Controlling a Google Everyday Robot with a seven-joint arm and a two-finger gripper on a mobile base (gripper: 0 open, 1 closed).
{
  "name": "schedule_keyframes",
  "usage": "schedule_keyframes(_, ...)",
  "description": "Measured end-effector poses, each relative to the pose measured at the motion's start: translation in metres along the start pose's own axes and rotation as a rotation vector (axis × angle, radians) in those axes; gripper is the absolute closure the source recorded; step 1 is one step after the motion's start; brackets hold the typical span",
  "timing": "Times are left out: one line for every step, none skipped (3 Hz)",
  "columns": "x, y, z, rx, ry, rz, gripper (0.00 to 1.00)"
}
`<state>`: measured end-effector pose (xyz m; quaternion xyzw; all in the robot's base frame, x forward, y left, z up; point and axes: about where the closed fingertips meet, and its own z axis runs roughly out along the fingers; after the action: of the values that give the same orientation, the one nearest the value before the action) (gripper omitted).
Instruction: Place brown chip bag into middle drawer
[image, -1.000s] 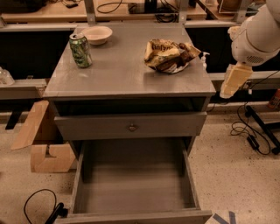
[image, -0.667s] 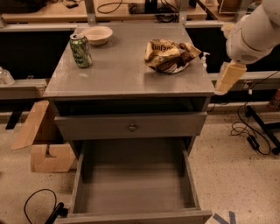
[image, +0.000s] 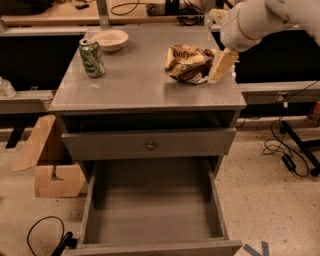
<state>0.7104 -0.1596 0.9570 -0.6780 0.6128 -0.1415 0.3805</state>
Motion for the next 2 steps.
schedule_keyframes(-0.015,-0.019,0.032,0.013,-0.08,-0.009,0.0)
schedule_keyframes(-0.012,-0.02,0.059,0.015,-0.123,0.033,0.0)
